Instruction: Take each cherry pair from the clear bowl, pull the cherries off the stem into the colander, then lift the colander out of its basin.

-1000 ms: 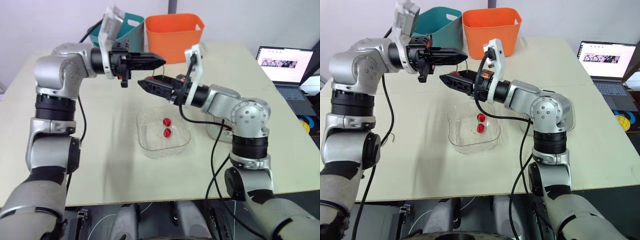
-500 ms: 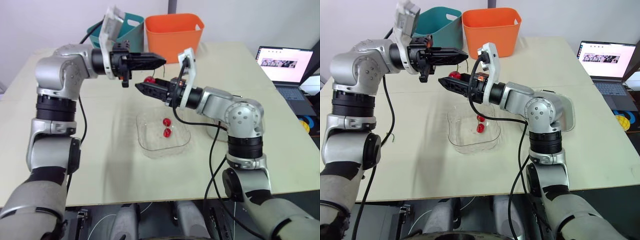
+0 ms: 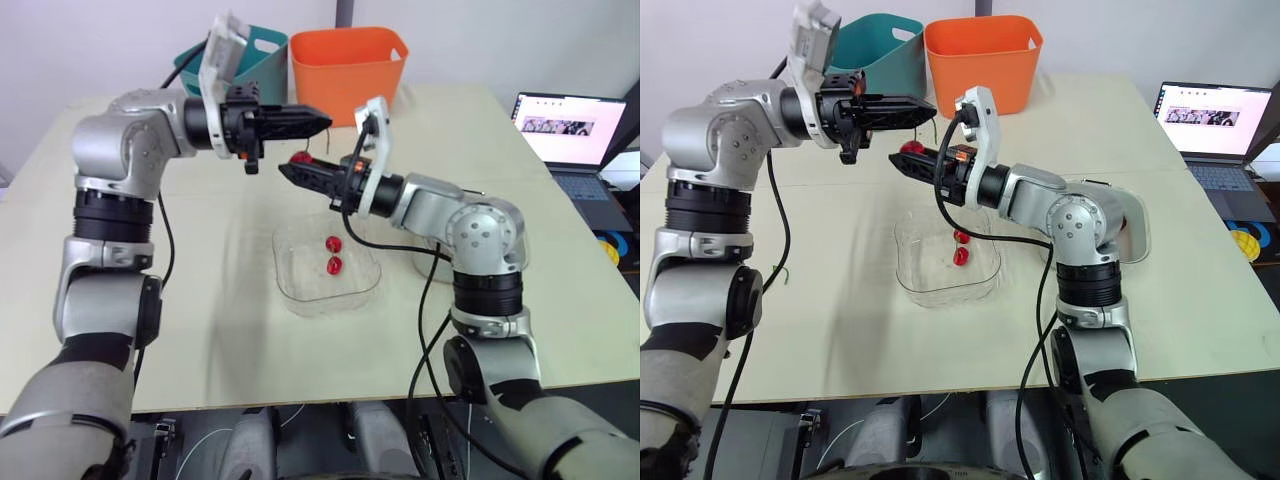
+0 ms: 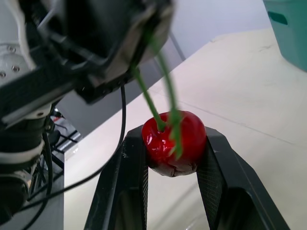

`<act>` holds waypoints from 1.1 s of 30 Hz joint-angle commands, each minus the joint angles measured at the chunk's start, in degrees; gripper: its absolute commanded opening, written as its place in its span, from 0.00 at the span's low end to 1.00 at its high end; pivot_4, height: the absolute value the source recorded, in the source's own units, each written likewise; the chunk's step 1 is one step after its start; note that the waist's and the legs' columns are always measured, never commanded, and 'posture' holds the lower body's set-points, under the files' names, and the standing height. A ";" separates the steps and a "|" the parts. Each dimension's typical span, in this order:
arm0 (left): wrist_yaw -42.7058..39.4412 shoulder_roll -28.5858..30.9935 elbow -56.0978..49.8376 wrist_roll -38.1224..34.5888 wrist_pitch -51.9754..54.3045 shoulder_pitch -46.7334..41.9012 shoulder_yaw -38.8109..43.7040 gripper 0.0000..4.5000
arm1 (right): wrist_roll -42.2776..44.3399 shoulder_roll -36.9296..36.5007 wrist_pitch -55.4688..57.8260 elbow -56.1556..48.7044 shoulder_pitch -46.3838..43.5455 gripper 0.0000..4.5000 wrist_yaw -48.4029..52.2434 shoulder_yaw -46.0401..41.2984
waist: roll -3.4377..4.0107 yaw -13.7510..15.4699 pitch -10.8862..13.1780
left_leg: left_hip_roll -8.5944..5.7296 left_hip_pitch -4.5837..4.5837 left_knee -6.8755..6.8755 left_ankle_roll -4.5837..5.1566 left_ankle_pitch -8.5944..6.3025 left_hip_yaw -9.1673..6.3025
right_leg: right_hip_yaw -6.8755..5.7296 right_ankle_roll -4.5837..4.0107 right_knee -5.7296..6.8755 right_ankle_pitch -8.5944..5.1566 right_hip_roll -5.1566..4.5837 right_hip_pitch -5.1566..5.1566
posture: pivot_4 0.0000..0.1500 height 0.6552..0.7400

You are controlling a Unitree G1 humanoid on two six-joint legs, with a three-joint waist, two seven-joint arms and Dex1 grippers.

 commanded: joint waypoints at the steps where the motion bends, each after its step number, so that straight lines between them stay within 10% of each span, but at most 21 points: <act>1: -0.09 0.29 0.26 -0.08 -2.13 -3.60 1.91 0.00 | -0.13 -0.82 1.14 -3.27 1.23 0.24 1.28 2.27 | 0.00 0.00 0.00 | 0.00 -0.01 0.00 0.00 0.00 0.00 | 0.00 0.00 0.00 0.00 0.00 0.00 | 1.00 1.00; 18: -0.82 1.23 2.36 2.37 -4.83 -2.67 1.03 0.00 | 3.24 -6.49 7.28 -13.95 4.10 0.24 0.09 -0.05 | -0.01 0.04 0.00 | 0.00 -0.01 0.00 0.00 0.00 -0.02 | -0.02 0.01 -0.01 -0.01 0.00 0.01 | 1.00 1.00; 33: -2.85 3.64 4.10 8.73 -11.91 4.40 -1.12 0.00 | -5.06 -43.52 11.41 -7.06 12.37 0.24 4.11 -10.48 | -0.02 0.17 0.00 | -0.03 -0.01 0.00 0.00 0.00 0.09 | 0.06 0.00 -0.10 -0.24 -0.06 0.01 | 1.00 1.00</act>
